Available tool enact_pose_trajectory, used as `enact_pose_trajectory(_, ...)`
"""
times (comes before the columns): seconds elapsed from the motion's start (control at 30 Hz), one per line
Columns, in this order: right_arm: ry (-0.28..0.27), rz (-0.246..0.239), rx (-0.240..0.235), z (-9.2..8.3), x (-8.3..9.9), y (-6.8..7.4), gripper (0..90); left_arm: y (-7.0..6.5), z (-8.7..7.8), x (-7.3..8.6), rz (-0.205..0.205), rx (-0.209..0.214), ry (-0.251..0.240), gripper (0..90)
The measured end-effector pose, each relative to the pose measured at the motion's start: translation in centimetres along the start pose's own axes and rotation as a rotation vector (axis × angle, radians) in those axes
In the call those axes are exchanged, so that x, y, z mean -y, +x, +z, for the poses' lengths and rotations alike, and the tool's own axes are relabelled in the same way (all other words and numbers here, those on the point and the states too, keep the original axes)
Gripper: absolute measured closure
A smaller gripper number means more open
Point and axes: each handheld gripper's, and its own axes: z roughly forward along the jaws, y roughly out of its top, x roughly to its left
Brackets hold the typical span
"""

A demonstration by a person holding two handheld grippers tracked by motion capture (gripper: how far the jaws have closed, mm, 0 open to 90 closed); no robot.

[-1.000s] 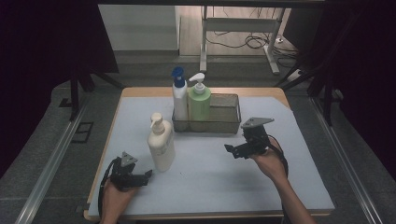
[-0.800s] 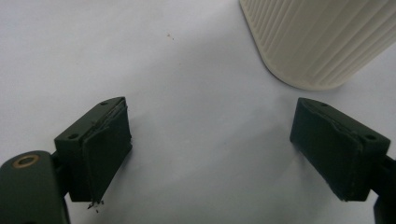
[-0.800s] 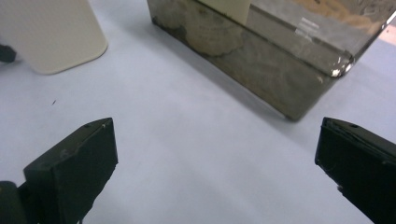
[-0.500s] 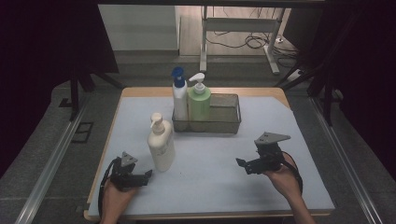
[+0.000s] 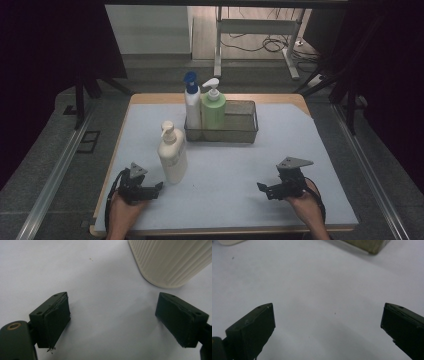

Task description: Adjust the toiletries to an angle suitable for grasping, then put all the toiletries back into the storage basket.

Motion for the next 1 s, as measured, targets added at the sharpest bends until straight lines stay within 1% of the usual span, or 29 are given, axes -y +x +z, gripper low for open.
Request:
enact_pose_trajectory(0.1,0.022,0.008,-0.008,0.6,1.0,0.0,0.0,0.0,0.0,0.0,-0.001,0.001,0.001,12.4)
enact_pose_trajectory(0.2,0.026,0.002,0.001,1.0,1.6,-0.1,0.0,0.0,0.0,0.0,-0.001,0.001,0.001,12.4)
enact_pose_trajectory(0.27,0.032,0.014,0.005,1.2,1.9,-0.2,0.0,0.0,0.0,0.0,-0.002,0.002,0.000,12.5)
enact_pose_trajectory(0.4,0.064,0.029,0.002,1.9,2.7,-0.3,0.0,0.0,0.0,0.0,0.000,0.001,-0.001,12.7)
enact_pose_trajectory(0.43,0.052,0.018,0.009,1.9,2.9,-0.2,0.0,0.0,0.0,0.0,0.000,0.001,-0.001,12.8)
enact_pose_trajectory(0.47,0.054,0.019,0.012,1.9,3.0,-0.1,0.0,0.0,0.0,0.0,0.000,0.001,-0.001,12.9)
enact_pose_trajectory(0.63,0.063,-0.019,0.046,2.1,3.0,0.3,0.0,-0.1,-0.1,-0.1,0.008,0.003,-0.003,14.5)
enact_pose_trajectory(0.67,0.061,-0.016,0.043,2.1,3.0,0.3,0.0,-0.1,-0.2,-0.1,0.009,0.009,-0.004,16.1)
enact_pose_trajectory(0.73,0.061,-0.015,0.041,2.1,3.1,0.3,0.0,0.0,-0.4,-0.2,0.002,0.022,-0.008,22.6)
enact_pose_trajectory(0.8,0.060,-0.018,0.044,2.1,3.1,0.3,0.0,0.0,-0.5,-0.4,-0.006,0.031,-0.013,25.1)
enact_pose_trajectory(0.87,0.059,-0.019,0.045,2.1,3.1,0.3,0.0,0.0,-0.8,-0.6,-0.001,0.035,-0.026,31.7)
enact_pose_trajectory(0.9,0.057,-0.019,0.046,2.1,3.1,0.3,0.0,0.0,-0.9,-0.7,-0.004,0.043,-0.032,34.2)
enact_pose_trajectory(0.93,0.057,-0.020,0.046,2.1,3.1,0.3,0.0,0.0,-1.1,-0.8,-0.008,0.060,-0.037,37.7)
enact_pose_trajectory(0.97,0.057,-0.020,0.046,2.1,3.1,0.3,0.0,0.0,-1.2,-0.9,-0.004,0.069,-0.042,43.8)
enact_pose_trajectory(1.0,0.057,-0.020,0.046,2.1,3.1,0.3,0.0,0.0,-1.2,-1.0,-0.007,0.075,-0.046,45.4)
